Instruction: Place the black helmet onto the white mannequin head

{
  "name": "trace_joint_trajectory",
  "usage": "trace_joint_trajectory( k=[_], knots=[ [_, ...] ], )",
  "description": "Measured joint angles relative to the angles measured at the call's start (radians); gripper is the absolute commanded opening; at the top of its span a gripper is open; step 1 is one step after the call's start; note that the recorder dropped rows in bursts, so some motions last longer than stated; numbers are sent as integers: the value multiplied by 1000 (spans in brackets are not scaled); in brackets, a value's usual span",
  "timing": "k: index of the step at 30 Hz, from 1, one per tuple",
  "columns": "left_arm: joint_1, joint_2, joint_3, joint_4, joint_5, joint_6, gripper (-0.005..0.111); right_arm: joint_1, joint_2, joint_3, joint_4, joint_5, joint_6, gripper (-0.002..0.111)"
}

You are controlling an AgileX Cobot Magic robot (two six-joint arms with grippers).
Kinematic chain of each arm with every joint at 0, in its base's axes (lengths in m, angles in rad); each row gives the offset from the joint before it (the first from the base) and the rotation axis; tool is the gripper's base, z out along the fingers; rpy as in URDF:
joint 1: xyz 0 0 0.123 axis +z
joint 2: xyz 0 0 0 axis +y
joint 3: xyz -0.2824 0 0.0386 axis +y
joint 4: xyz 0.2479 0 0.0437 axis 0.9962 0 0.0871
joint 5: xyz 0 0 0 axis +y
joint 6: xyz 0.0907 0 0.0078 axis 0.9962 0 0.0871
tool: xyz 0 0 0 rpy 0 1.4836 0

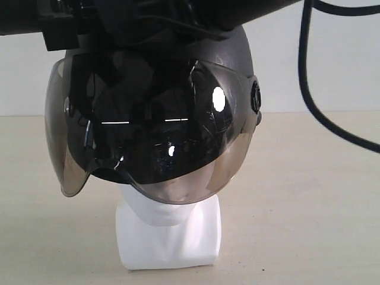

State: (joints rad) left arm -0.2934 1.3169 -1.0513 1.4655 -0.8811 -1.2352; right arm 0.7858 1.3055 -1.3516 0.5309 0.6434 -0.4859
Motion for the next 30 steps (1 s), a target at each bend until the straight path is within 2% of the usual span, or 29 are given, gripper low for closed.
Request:
trace_joint_trajectory(
  k=[25,30],
  knots=[
    [2,2,-2,4,-16,-14,4,0,9,10,22,152,-1,0],
    [2,2,-2,4,-16,-16,4,2,11,27,28,131,-1,0]
  ],
)
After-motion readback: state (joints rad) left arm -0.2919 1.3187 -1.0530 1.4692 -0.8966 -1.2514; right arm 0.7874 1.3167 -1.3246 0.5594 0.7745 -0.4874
